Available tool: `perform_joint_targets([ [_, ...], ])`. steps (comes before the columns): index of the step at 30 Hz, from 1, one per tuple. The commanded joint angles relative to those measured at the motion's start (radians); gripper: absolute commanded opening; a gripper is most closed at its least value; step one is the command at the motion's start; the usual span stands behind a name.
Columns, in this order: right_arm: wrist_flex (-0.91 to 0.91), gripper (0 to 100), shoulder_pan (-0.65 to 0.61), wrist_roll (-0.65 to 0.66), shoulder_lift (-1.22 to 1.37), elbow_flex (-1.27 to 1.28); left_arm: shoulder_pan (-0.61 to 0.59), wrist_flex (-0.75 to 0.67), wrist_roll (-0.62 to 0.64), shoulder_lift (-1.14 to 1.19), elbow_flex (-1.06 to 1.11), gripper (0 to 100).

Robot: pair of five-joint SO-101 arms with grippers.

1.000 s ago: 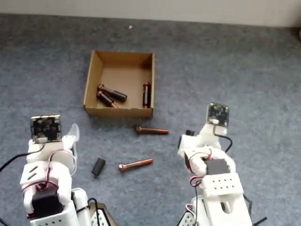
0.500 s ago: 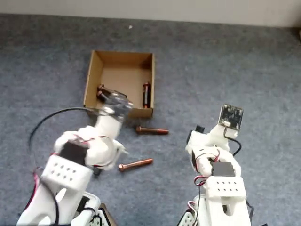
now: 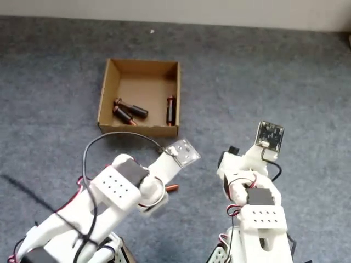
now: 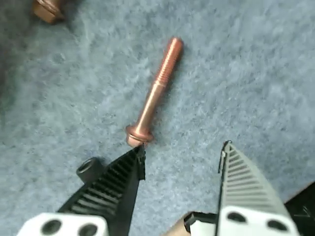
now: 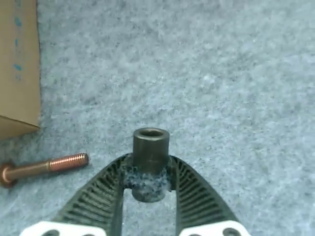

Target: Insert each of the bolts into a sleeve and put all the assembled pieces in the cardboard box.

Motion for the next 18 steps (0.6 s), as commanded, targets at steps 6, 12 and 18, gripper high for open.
perform_joint_targets([
  [6,-0.022,0.4,0.012,-0.012,-0.024,-0.008,0.027,-0.023,-0.008,0.168,-0.027,26],
  [12,-0.022,0.4,0.012,-0.012,-0.024,-0.008,0.025,-0.118,-0.006,0.275,-0.013,26],
  [18,-0.022,0.4,0.012,-0.012,-0.024,-0.007,-0.048,-0.153,0.058,0.426,-0.097,26],
])
